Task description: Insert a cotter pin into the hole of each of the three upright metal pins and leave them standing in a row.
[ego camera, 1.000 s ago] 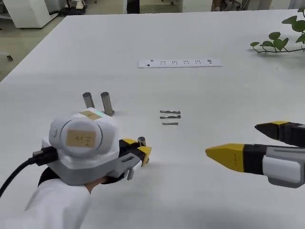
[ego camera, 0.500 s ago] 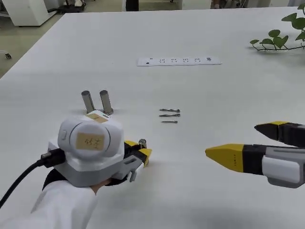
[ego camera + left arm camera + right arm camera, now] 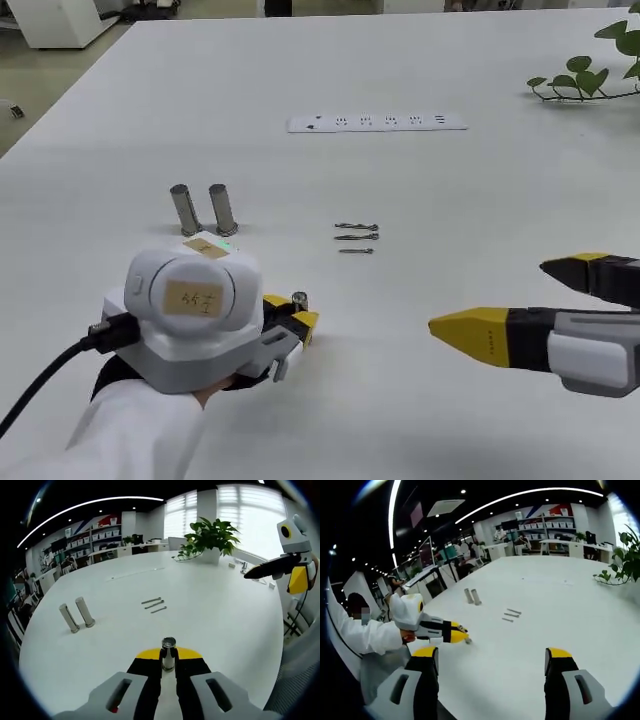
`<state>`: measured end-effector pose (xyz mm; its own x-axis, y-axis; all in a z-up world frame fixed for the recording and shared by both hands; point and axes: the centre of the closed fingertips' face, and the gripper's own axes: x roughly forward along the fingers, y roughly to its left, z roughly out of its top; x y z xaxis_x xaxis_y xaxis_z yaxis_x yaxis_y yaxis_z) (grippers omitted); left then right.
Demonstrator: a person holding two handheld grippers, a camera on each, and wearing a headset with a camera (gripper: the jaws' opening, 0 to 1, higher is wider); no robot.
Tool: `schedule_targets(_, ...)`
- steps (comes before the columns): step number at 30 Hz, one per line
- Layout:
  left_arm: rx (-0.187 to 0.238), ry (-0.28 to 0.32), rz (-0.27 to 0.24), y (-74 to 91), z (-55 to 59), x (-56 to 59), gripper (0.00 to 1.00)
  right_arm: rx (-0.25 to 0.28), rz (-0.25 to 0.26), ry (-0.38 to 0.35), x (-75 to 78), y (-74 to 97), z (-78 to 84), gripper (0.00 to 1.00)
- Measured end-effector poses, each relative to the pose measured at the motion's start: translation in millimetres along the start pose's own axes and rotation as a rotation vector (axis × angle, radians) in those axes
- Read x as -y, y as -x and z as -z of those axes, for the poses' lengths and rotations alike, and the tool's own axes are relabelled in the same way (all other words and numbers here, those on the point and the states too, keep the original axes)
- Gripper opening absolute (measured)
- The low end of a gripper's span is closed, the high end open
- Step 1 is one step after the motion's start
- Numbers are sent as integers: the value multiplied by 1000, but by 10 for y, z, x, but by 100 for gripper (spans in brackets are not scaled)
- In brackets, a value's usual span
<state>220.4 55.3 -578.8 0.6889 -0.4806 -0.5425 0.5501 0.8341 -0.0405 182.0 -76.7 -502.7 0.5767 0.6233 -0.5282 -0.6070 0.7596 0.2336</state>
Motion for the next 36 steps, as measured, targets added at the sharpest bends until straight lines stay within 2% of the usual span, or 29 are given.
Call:
schedule_targets(6,15,40,-2,15,17,2,6,-8,-7,18,-35,-20,3,91)
schedule_targets(11,15,36,-2,21,24,10,6,-13,-2,28,-48,-32,7,97)
schedule_targets(20,23,25,1,69,17,41,8,-10,5,28,-31,-18,-1,96)
schedule_targets(24,44,17,11,121,-63,37,20,-7,8,24,-20,-15,-10,96)
schedule_targets(29,67,13,47,247,-142,15,33,-8,3,30,-35,-14,-18,96)
schedule_targets(32,69,11,66,325,-154,-6,46,-9,1,33,-38,-14,-16,95)
schedule_targets(36,58,2,86,428,-131,-33,52,-9,2,34,-36,-8,-16,95)
